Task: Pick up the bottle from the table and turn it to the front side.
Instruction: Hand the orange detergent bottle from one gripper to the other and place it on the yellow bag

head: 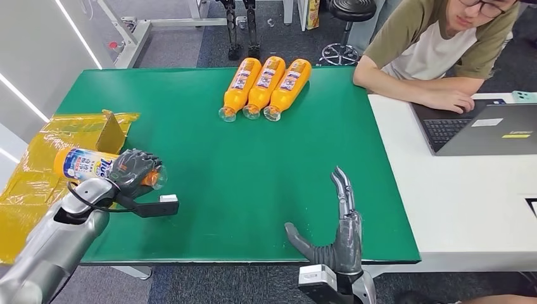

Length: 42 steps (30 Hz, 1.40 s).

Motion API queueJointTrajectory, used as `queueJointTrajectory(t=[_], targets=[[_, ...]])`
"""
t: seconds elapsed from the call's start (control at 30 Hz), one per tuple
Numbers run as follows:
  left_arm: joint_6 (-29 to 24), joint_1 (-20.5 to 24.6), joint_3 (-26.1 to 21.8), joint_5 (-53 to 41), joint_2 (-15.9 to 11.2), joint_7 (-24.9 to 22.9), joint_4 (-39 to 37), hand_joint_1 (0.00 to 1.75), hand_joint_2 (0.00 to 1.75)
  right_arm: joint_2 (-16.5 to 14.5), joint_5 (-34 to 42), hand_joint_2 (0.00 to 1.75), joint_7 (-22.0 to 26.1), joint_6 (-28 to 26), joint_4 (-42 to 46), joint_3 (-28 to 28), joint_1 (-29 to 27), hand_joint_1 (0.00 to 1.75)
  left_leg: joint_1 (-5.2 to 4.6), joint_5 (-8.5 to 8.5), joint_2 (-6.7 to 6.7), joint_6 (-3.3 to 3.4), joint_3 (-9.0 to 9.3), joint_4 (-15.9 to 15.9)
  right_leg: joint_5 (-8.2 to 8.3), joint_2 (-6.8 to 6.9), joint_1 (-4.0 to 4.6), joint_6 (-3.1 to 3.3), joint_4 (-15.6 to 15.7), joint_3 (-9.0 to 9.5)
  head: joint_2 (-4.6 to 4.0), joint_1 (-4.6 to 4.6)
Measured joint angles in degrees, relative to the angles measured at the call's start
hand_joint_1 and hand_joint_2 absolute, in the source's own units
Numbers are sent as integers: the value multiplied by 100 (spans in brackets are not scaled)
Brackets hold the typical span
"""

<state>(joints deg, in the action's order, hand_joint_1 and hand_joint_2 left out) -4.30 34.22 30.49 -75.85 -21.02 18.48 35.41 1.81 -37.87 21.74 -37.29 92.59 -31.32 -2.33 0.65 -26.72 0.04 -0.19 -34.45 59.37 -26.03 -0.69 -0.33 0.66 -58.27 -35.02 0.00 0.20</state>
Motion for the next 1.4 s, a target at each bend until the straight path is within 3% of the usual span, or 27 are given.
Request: queueJointTrajectory(t=[0.4, 0.43, 0.57, 0.9, 1.1, 1.2, 1.4], targets=[[341, 163, 141, 511, 73, -478, -1006, 175, 175, 0, -53, 175, -50, -9, 132, 15, -86, 0, 0, -3, 0, -5, -1, -3, -1, -1, 0, 1, 0, -3, 0, 1], [342, 165, 143, 516, 77, -486, -1042, 169, 175, 0, -54, 175, -51, -8, 132, 15, -86, 0, 0, -3, 0, -5, -1, -3, -1, -1, 0, 1, -1, -3, 0, 1], [302, 178, 162, 560, 80, -491, -1127, 0, 175, -1, -54, 175, -57, 12, 132, 15, -83, 0, 0, -3, 0, -5, -1, -3, -1, 0, 0, 1, -1, -2, -1, 0], [91, 157, 168, 906, 218, -312, -1217, 0, 175, -11, -52, 175, -69, 53, 131, 15, -50, 0, 0, -3, -2, -5, -2, -3, -1, 3, 0, 1, -2, -2, 0, 0], [321, 106, 132, 1738, 270, 693, -1171, 0, 175, -13, -34, 175, -67, 71, 124, 25, -48, 0, 0, -3, -1, -5, -2, -2, -1, 1, 0, 1, -2, -2, 0, 0], [102, 4, 3, 2440, 286, 1073, -945, 0, 175, -13, -31, 175, -52, 73, 126, 37, -54, 0, 0, -3, -1, -5, -2, -2, -1, 2, 0, 1, -1, -3, 0, 1], [-408, -501, -512, 4231, 505, 1745, 338, 0, 175, -13, -20, 175, -34, 104, 182, 75, -129, 0, -3, -3, -1, -4, -3, -1, -2, 1, -3, 0, 0, -3, 0, -1]])
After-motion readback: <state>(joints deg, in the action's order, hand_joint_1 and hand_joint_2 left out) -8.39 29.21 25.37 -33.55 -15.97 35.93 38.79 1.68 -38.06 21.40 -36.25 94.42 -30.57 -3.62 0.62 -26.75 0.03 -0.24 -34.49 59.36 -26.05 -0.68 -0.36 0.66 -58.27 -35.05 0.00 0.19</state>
